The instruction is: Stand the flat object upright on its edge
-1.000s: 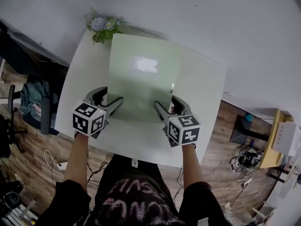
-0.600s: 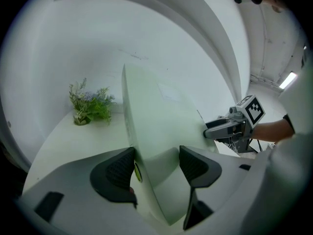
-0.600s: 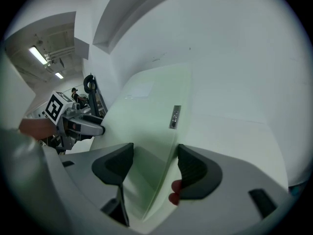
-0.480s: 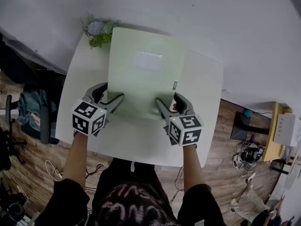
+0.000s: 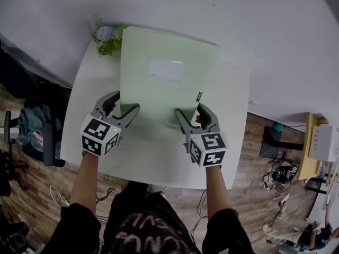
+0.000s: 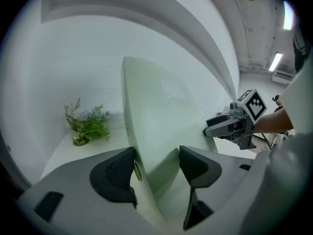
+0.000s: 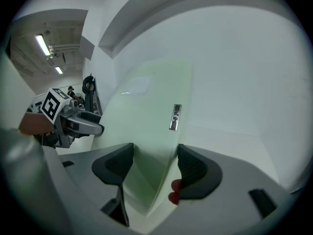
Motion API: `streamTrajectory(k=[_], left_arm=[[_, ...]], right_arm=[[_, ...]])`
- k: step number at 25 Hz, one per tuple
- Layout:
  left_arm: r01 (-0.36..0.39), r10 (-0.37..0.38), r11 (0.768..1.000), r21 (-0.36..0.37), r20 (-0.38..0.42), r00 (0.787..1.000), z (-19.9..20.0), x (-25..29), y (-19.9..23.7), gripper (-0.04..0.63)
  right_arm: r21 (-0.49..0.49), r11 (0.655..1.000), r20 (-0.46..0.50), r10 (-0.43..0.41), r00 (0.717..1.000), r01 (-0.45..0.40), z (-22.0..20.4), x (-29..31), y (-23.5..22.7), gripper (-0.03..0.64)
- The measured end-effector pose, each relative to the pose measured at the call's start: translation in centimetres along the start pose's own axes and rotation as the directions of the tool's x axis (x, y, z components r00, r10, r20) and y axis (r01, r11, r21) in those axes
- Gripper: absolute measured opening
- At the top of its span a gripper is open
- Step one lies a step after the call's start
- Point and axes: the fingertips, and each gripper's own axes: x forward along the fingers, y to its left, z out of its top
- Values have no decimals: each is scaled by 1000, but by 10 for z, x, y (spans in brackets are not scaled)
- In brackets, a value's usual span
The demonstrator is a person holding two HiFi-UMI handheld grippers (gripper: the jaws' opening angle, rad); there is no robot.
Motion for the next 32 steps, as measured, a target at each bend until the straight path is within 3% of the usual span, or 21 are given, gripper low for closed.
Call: streamTrajectory(k=[6, 16, 32], left_arm=[[-33, 31, 998, 51, 45, 999, 3, -7, -3, 302], [-72, 61, 993, 90, 116, 991, -2, -18, -14, 302], [-121, 95, 979, 162, 156, 983, -14, -39, -32, 302]], right_arm=[[-66, 998, 55, -21, 998, 25, 7, -5, 3, 282], [-72, 996, 136, -34, 990, 44, -2, -18, 10, 282], [-128, 988, 202, -63, 977, 90, -13, -40, 25, 282]])
